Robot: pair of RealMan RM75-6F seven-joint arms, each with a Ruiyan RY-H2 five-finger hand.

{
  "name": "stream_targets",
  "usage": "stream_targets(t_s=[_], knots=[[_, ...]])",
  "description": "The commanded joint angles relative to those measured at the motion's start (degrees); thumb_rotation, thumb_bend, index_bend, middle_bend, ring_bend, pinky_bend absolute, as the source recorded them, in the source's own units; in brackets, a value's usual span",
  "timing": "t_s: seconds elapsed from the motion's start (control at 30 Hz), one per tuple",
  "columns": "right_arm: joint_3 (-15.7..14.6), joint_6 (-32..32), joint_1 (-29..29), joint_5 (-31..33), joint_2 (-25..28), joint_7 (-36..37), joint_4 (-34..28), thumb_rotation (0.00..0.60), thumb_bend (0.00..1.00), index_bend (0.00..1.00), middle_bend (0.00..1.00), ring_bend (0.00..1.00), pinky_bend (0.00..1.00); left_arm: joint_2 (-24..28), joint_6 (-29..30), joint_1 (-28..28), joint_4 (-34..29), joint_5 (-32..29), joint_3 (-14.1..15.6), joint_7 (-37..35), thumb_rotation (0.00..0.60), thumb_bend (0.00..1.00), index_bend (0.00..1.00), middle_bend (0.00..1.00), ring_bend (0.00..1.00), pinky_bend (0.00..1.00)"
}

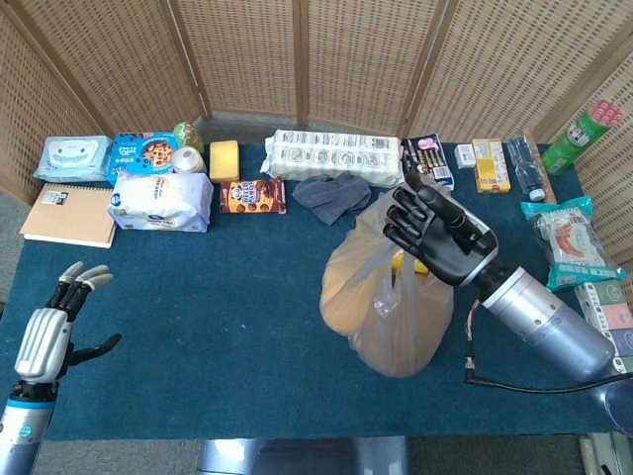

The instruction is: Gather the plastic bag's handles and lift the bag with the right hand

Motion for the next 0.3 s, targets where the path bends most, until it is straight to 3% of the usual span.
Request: stream_targets(t_s=[0.03,0.3], knots=[[0.7,-1.1,-0.4,-0.2,-0.9,0.0,0.6,0.6,0.31,0.6,0.73,0.76,0.86,0.4,0.2,0.7,0.0,0.2,0.0,-0.1,0.6,0.0,0.18,0.17,0.04,0.24],[2.1,-2.8,-1.2,-0.4,-2.6,-0.4,0.9,0.6,0.31,0.6,0.72,0.75,0.86,1.0,0.3,2.5,-0.2,1.1,-0.1,-0.4,0.6,0.0,0.18,0.17,0.04,0.24]])
